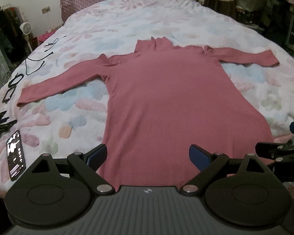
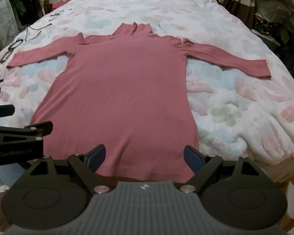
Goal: Fold small clothes
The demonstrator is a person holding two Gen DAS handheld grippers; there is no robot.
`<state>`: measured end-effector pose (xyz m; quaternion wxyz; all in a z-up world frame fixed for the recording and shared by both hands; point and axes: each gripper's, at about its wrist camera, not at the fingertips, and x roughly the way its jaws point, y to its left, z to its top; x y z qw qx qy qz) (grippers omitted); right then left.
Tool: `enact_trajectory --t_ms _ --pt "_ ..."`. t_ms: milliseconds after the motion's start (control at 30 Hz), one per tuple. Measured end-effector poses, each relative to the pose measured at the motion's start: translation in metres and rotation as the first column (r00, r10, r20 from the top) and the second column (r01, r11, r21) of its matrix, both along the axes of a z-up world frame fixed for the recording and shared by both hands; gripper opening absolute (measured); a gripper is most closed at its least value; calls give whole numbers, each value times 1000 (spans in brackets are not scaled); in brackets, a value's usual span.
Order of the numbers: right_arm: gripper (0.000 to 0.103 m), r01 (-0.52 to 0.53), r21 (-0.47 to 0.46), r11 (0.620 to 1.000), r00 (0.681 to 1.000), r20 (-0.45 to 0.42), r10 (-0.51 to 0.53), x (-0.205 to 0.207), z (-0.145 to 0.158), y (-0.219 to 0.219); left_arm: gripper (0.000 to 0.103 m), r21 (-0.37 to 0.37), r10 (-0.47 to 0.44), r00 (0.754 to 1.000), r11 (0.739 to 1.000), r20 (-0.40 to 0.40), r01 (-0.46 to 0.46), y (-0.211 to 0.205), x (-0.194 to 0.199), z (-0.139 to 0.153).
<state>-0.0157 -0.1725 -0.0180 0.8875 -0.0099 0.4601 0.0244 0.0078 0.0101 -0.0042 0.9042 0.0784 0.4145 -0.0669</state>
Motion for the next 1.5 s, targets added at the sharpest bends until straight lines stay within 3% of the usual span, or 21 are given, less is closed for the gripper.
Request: enact_trajectory --t_ms 100,233,400,533,733,867,1000,1167,1233,1367,1400,1467,1500 --pt "83 -8 21 1000 999 33 7 8 5 -7 103 -25 -9 1000 1000 13 9 8 13 3" --pt "83 -30 48 998 987 157 22 24 15 -24 86 -78 -1 1000 997 13 2 29 48 7" --pt "83 -37 86 996 969 246 15 61 23 -50 82 -172 109 994 980 28 -103 84 100 10" --pt "83 -16 95 995 975 223 -6 104 23 -66 82 -148 174 981 976 89 -160 131 147 11" --pt "83 17 109 994 977 209 -39 155 17 -73 82 -200 252 966 951 55 -236 219 225 2" --pt "83 53 134 990 980 182 -77 181 6 -76 82 -141 337 940 934 46 -328 274 262 -8" --pt "83 122 166 979 981 128 -144 209 -7 -80 81 -156 393 918 912 62 -380 334 285 -15" --pt "83 168 133 977 982 61 -177 230 -21 -74 81 -232 441 898 874 9 -427 391 306 -36" --pt "83 181 133 975 981 51 -189 233 -25 -72 82 -228 465 886 861 -7 -454 404 311 -46" --pt "83 173 141 975 983 42 -181 244 -26 -61 81 -297 521 849 799 -94 -523 426 313 -73" --pt "83 166 135 977 984 45 -173 246 -26 -58 77 -317 519 848 790 -109 -525 428 313 -78" --pt "83 149 126 981 987 48 -156 248 -25 -52 46 -323 515 850 790 -112 -521 427 313 -82" --pt "83 141 124 982 988 46 -147 250 -25 -49 37 -311 512 852 797 -106 -518 425 312 -82"
